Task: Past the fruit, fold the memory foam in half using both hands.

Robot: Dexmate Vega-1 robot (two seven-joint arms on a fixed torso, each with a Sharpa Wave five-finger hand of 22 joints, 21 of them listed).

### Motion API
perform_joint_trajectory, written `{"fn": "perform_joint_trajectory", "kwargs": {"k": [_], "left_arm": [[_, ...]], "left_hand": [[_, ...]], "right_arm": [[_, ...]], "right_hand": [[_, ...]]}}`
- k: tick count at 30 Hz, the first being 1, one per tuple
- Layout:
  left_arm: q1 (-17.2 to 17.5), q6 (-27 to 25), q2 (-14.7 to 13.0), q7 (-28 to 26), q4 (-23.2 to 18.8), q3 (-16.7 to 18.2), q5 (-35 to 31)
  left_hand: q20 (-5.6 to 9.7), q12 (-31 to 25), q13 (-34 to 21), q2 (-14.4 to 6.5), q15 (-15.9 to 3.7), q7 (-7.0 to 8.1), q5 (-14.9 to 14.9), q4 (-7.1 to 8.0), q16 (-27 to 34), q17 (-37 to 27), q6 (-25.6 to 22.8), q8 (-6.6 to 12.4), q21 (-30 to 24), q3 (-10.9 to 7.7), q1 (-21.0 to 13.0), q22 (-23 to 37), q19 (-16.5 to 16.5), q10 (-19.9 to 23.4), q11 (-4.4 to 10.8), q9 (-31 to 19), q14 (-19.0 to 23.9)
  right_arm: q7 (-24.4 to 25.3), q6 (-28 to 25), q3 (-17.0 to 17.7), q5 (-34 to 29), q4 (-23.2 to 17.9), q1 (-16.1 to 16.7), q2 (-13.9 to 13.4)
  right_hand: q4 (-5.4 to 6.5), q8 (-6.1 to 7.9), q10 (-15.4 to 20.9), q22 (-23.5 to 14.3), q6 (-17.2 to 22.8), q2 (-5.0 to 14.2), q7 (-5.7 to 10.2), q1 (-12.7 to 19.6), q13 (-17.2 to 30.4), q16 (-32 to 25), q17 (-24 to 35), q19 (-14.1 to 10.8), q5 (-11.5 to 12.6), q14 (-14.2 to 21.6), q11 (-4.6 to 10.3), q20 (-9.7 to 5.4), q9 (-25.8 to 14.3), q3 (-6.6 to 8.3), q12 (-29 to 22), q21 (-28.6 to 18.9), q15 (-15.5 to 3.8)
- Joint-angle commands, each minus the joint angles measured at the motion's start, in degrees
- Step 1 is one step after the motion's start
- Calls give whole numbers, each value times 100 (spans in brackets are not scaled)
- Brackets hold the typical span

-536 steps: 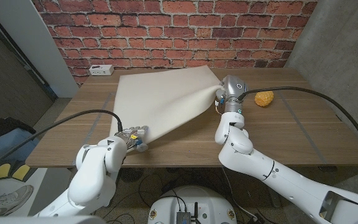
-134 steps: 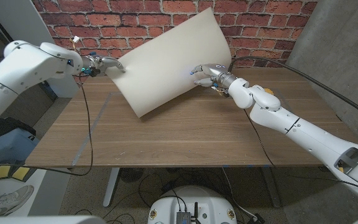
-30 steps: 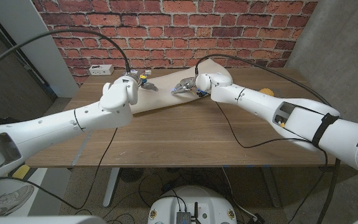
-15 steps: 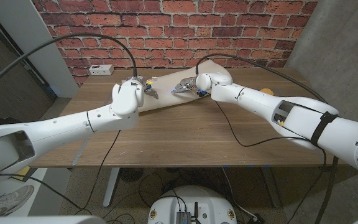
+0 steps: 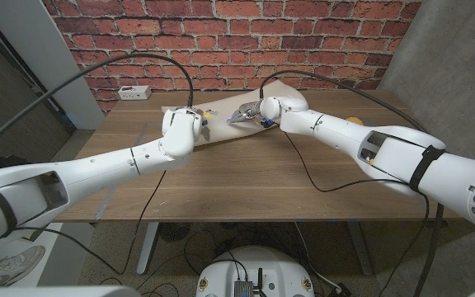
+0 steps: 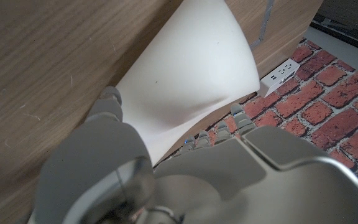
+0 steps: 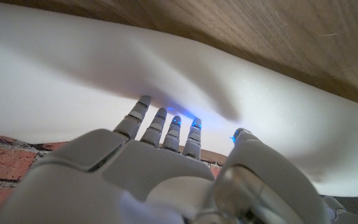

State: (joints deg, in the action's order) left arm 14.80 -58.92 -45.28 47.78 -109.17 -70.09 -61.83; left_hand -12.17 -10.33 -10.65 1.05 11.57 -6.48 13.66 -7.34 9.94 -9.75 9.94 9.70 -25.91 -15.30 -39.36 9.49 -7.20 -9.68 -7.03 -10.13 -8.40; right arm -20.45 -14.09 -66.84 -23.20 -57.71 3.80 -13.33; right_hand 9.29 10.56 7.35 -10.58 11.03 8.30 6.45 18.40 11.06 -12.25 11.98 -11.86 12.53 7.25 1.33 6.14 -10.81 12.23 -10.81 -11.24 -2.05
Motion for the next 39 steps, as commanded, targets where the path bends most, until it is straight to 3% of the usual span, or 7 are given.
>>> {"fn": "perform_joint_trajectory", "kwargs": {"k": [1, 4, 7, 14, 21, 35, 39], "left_arm": [[410, 791, 528, 956, 658, 375, -1076], [581, 909, 622, 982, 746, 491, -1406], [788, 914, 721, 888, 835, 625, -1853], [1234, 1065, 1012, 686, 1252, 984, -2983], [1541, 1317, 1241, 549, 1651, 1438, -3128], [1530, 1806, 1363, 1032, 1844, 1651, -2653], [1794, 1192, 1519, -69, 2086, 1647, -3043]], "left_hand": [[-10, -5, -1, -196, 21, -115, -4, 8, 0, -19, 614, 48, 96, -103, -67, 34, -109, -531, -110, -16, -107], [-6, -30, 1, -408, 30, -179, -47, -9, 16, -18, 715, 53, 190, -202, -189, 38, -137, -589, -146, -16, -152], [24, -111, 5, -1042, 0, -248, -179, -157, 60, -12, 746, 125, 385, -608, -699, 51, -71, -581, -211, -14, -143], [88, -211, 20, -1059, -136, -80, -205, -335, 101, 15, 292, 196, 406, -1330, -1887, 59, 833, -9, -102, -11, 496], [66, -127, 20, -703, -211, -2, -302, -304, 44, 18, 278, 146, 393, -1251, -2156, 39, 1349, -36, -93, -16, 592], [-12, -62, 4, -438, -33, 44, -364, -75, 0, 3, 599, 66, 760, -874, -1730, 43, 1057, -400, -79, -20, 253], [228, -361, 3, -1070, -478, -6, -292, -224, 154, 8, -396, 318, 663, -1122, -2227, 75, 1919, 679, 165, -29, 1081]], "right_arm": [[62, 103, 17, 64, 51, -12, -20], [62, 126, 18, 72, 63, -14, -22], [56, 158, 16, 82, 91, -21, -15], [101, 236, 38, 98, 46, 7, -53], [105, 205, 61, 76, -107, 51, -133], [91, 312, 60, 49, -63, 40, -114], [91, 344, 67, 63, -9, 35, -93]], "right_hand": [[-31, 26, 11, -18, -9, -4, 5, -50, 17, 3, 11, 30, 48, -5, 19, -3, -5, -10, -35, -34, -162], [-35, 29, 17, -18, -4, -4, 0, -54, 16, 2, 9, 26, 50, 1, 12, 2, -4, -9, -38, -38, -153], [-40, 31, 21, -18, -3, -3, -2, -57, 16, 2, 7, 29, 52, 4, 15, -2, -4, -8, -40, -39, -157], [-56, 37, 30, -18, 3, -1, -16, -57, 16, 1, 0, 24, 57, 20, 3, 13, -3, -1, -45, -46, -143], [-90, 53, 57, -17, 37, 0, -36, -35, 15, 1, -14, 19, 65, 44, -3, 19, -2, 17, -55, -53, -151], [-145, 63, 103, -16, 63, -13, -55, 1, 14, 0, -34, 23, 71, 89, -7, 32, 1, 41, -69, -58, -161], [-154, 63, 108, -15, 66, -16, -49, 8, 14, 1, -37, 27, 72, 92, -6, 40, 1, 46, -69, -58, -164]]}}
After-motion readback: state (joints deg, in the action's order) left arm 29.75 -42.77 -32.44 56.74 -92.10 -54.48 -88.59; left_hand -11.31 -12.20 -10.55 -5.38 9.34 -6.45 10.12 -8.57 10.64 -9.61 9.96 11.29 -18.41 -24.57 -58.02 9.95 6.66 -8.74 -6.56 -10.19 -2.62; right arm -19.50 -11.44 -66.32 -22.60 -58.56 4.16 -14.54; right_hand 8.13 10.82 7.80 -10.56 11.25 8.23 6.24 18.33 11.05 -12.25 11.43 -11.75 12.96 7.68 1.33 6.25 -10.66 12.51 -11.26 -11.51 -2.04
